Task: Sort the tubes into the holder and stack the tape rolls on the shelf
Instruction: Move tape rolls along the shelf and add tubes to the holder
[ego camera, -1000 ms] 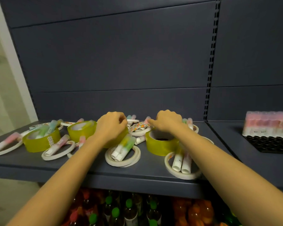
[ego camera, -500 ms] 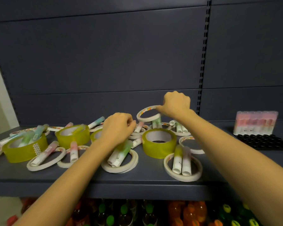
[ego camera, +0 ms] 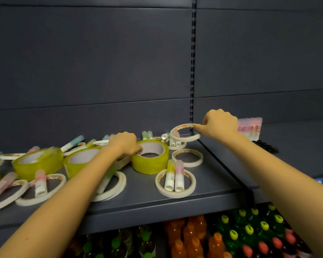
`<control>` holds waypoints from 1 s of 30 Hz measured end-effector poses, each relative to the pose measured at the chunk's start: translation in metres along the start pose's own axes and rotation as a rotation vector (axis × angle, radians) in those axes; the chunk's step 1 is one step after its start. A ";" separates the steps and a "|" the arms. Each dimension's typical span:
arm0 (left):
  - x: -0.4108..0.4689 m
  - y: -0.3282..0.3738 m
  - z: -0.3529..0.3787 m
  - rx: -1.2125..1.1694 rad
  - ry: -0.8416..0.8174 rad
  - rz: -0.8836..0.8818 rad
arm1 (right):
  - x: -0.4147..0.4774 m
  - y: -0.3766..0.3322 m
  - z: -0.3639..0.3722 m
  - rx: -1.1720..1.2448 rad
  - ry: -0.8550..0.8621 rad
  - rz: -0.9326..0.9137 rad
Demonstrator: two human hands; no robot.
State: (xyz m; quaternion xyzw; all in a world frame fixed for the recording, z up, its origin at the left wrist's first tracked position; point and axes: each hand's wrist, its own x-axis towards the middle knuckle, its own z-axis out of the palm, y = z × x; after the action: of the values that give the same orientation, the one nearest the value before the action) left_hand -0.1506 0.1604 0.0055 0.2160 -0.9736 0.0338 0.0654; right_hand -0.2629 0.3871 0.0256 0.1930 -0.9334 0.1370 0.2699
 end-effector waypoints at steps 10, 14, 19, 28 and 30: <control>0.002 0.034 -0.039 -0.021 0.217 -0.018 | -0.012 0.077 -0.017 0.034 0.034 0.072; 0.004 0.079 -0.053 -0.087 0.231 0.020 | -0.015 0.123 -0.036 0.037 0.043 0.096; 0.006 0.162 -0.061 -0.197 0.210 0.101 | -0.024 0.202 -0.061 0.015 0.037 0.143; 0.001 0.316 -0.054 -0.274 0.152 0.195 | -0.045 0.357 -0.097 -0.034 0.021 0.260; 0.001 0.350 -0.049 -0.288 0.139 0.212 | -0.050 0.388 -0.099 -0.041 0.016 0.281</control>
State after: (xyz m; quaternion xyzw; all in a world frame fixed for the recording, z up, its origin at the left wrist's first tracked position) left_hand -0.2948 0.4809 0.0408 0.0978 -0.9789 -0.0841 0.1588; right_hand -0.3473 0.7815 0.0202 0.0541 -0.9517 0.1558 0.2591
